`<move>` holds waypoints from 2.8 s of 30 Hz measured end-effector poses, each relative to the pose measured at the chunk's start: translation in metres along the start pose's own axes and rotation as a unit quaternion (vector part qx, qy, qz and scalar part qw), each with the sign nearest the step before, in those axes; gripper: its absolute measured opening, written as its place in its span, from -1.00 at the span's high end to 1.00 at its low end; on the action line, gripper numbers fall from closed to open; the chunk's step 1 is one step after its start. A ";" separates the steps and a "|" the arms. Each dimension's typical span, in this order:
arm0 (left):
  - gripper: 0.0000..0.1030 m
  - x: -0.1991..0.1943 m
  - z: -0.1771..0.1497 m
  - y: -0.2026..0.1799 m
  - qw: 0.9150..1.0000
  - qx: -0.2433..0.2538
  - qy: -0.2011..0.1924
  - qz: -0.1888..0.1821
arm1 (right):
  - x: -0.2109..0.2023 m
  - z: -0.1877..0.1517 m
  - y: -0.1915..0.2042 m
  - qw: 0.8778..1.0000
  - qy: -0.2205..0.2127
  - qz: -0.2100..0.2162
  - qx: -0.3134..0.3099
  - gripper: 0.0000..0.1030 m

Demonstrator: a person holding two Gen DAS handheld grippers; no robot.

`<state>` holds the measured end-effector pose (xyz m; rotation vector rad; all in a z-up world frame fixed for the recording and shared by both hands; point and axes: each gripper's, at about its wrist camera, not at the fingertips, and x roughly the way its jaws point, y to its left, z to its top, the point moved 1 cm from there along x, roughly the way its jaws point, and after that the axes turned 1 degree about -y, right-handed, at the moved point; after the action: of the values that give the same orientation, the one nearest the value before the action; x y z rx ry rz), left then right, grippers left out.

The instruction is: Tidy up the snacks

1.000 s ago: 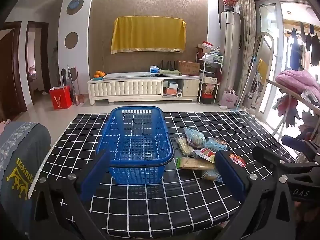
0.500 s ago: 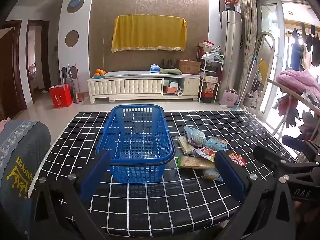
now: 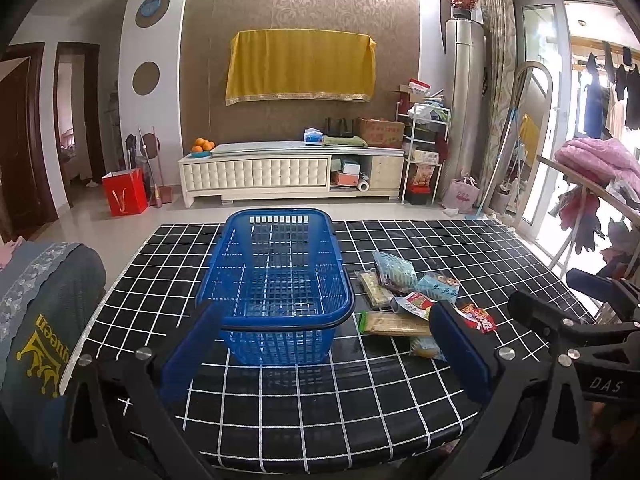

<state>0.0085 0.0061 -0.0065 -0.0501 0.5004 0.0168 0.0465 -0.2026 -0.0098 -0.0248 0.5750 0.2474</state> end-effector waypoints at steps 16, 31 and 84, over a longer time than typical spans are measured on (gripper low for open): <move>-1.00 -0.002 0.001 0.003 1.000 -0.005 0.003 0.004 | 0.000 0.000 0.002 1.000 0.004 0.003 0.003 -1.00; -0.99 -0.004 0.000 0.006 1.000 -0.008 0.003 0.003 | 0.002 -0.001 0.006 1.000 0.006 0.004 -0.001 -1.00; -1.00 0.139 -0.009 -0.068 0.990 -0.018 0.140 0.003 | 0.174 -0.007 -0.100 0.962 0.224 0.158 -0.018 -1.00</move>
<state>0.1283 -0.0616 -0.0786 -0.0868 0.7811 0.0242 0.2077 -0.2613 -0.1146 -0.0245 1.0268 0.5714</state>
